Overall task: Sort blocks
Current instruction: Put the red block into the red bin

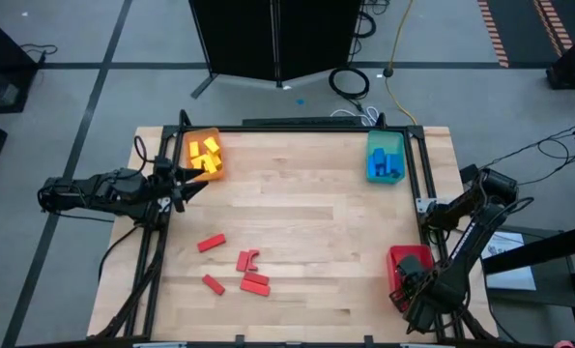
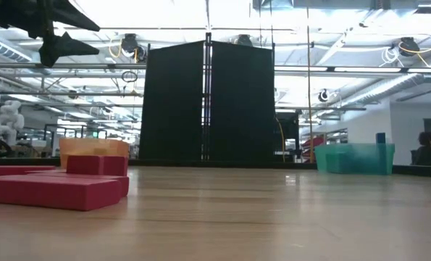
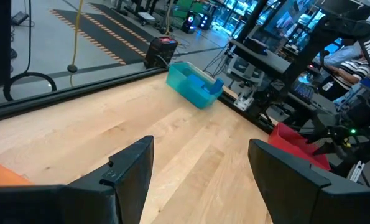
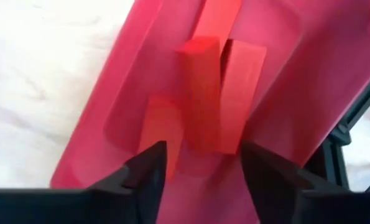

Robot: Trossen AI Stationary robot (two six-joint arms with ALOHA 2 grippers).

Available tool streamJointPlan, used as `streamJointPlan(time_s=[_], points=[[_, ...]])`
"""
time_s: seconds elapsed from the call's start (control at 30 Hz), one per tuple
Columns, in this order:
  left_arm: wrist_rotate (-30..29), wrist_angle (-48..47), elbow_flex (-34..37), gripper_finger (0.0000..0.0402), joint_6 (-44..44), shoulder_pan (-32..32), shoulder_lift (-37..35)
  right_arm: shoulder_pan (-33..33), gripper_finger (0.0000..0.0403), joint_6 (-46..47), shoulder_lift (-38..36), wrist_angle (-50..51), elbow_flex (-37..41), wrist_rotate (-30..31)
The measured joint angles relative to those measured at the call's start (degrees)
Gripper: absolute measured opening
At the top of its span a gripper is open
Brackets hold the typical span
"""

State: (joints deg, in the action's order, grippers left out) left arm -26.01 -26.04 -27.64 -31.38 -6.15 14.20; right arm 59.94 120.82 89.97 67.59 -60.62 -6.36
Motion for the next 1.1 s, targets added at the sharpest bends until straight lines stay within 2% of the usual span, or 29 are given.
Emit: streamJointPlan(time_s=[0.17, 0.37, 0.57, 0.73, 0.83, 0.97, 1.1], points=[[0.0, 0.0, 0.0, 0.0258, 0.2, 0.0, 0.0, 0.0, 0.0222, 0.0, 0.0, 0.4, -2.3, 0.4], [0.0, 0.0, 0.0, 0.0258, 0.2, 0.0, 0.0, -3.8, 0.0224, 0.6, -1.9, 0.5, -9.4, 1.6], [0.0, 0.0, 0.0, 0.0258, 0.1, 0.0, 0.0, -10.3, 0.0224, -6.5, -2.6, 4.4, -19.3, 12.1], [0.0, 0.0, 0.0, 0.0258, -0.7, 0.0, 0.0, -17.8, 0.0225, -15.6, -2.6, 3.8, -24.6, 29.6], [0.0, -0.1, 0.0, 0.0258, -1.2, 0.0, 0.0, -24.1, 0.0224, -22.6, -2.6, 1.5, -25.0, 34.8], [0.0, -0.1, 0.0, 0.0258, -1.3, 0.0, 0.0, -33.5, 0.0224, -37.0, -2.0, -9.5, -24.9, 34.3], [0.0, -0.6, 0.0, 0.0258, -1.3, 0.0, 0.0, -41.2, 0.0224, -58.3, 0.7, -32.7, -25.0, 30.5]])
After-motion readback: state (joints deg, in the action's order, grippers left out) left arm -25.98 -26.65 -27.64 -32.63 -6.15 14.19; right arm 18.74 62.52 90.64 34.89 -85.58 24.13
